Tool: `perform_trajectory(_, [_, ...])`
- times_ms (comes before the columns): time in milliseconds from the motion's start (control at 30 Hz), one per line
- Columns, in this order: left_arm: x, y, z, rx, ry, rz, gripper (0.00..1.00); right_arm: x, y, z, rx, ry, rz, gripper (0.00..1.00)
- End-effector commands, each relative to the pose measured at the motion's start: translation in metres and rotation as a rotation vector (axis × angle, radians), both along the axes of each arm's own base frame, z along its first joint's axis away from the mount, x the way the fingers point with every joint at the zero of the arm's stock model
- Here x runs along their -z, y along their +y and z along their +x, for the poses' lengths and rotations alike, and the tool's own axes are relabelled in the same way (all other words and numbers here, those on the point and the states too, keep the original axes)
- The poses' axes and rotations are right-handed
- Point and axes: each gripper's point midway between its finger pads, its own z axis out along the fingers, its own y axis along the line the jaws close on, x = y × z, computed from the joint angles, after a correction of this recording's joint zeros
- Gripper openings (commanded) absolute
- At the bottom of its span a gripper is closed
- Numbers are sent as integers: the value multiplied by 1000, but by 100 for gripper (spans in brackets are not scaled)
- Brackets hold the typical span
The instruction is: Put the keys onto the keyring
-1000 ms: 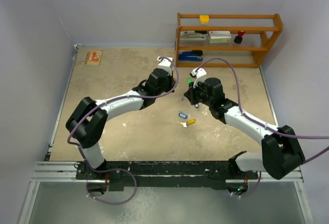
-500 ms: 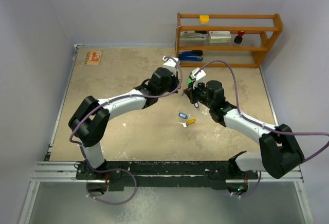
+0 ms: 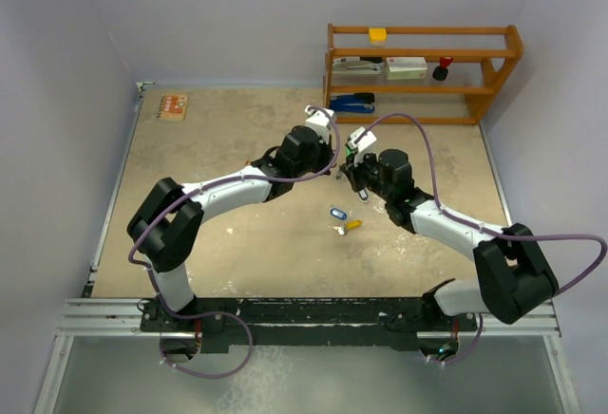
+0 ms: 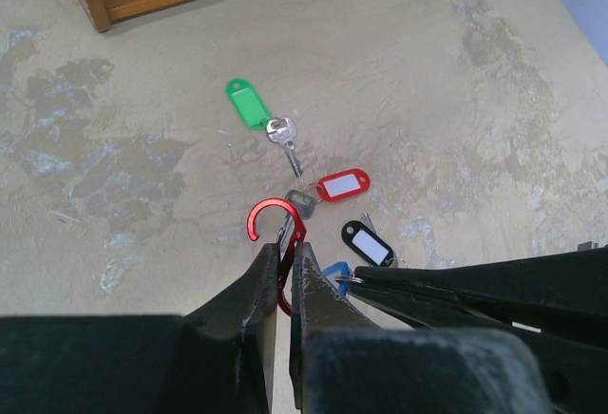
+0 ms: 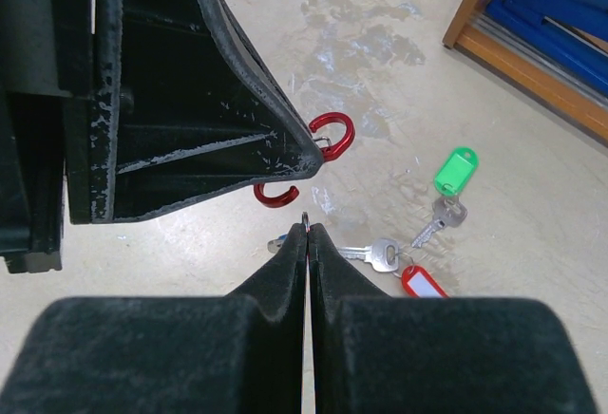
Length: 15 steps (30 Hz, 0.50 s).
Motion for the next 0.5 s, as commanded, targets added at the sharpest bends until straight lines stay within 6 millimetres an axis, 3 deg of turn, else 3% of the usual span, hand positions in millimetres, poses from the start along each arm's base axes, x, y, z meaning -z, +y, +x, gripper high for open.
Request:
perform_trajectory(0, [-30,-13,4,35,-61,-45,0,-24,5,12,0,-87,11,0])
perform_trajectory(467, [-27,-19,-1,74,-55,-30,0,-27,5,12,-6,-103,5,0])
